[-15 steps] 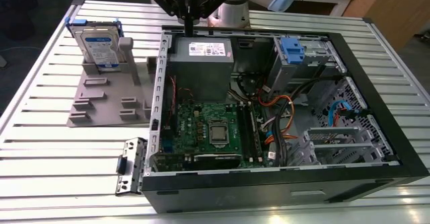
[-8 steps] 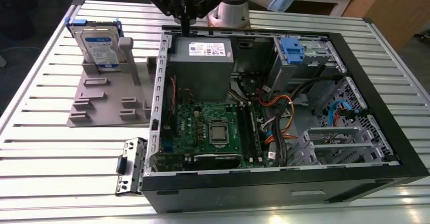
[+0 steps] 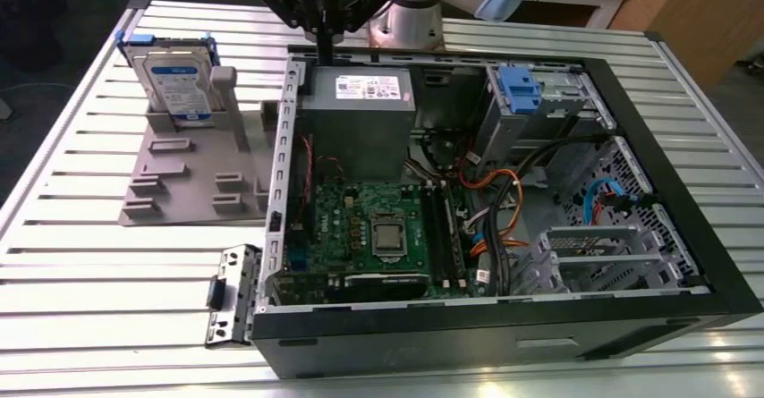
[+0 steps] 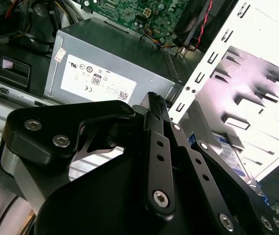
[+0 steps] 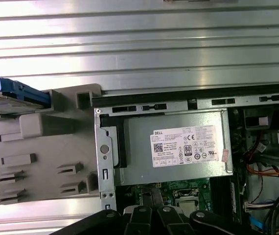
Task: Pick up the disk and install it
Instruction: 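Reach for the disk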
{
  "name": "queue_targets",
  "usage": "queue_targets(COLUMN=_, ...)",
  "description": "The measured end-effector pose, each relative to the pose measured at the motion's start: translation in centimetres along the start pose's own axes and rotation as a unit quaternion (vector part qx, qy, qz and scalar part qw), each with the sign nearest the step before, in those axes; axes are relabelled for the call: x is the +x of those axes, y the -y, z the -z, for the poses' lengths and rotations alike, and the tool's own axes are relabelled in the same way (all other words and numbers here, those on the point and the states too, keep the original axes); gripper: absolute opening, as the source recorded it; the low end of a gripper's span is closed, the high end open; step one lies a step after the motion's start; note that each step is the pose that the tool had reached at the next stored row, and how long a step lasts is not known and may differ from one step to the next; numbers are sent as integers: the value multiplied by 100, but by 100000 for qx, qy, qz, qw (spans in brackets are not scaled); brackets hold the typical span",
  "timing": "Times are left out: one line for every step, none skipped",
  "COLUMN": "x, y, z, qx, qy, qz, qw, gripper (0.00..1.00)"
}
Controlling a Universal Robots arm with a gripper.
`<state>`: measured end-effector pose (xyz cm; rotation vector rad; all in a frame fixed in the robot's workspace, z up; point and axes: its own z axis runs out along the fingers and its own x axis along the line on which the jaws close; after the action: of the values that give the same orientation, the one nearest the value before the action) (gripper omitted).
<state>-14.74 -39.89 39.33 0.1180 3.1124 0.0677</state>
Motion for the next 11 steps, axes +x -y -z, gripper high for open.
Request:
queue_targets(x=5, y=0, z=0, qx=2, qy=1, qz=-3, qw=100000, gripper=10)
queue_targets(x=11, y=1, z=0, qx=4, qy=1, qz=-3, qw=100000, gripper=10)
queue_targets(x=17, y=1, z=1, qx=5, qy=-2, qz=-3, qw=100000, gripper=10)
queue_targets(x=22, y=1, z=1, qx=6, qy=-1, qz=-1, qw=100000, gripper=10)
queue_targets(x=27, y=2, z=1, qx=6, qy=-2, qz=-1, qw=100000, gripper=10)
queue_targets(x=33, y=2, z=1, qx=9, qy=-2, qz=-2, qw=100000, gripper=10)
queue_targets(x=38, y=3, z=1, qx=2, qy=1, qz=1, qw=100000, gripper=10)
queue_targets(x=42, y=3, z=1, qx=3, qy=2, qz=0, qw=100000, gripper=10)
queue_targets(x=46, y=3, z=1, qx=5, qy=-1, qz=-3, qw=100000, gripper=10)
queue_targets(x=51, y=4, z=1, qx=4, qy=2, qz=-2, qw=100000, gripper=10)
queue_targets(x=56, y=4, z=2, qx=4, qy=1, qz=-1, qw=100000, gripper=10)
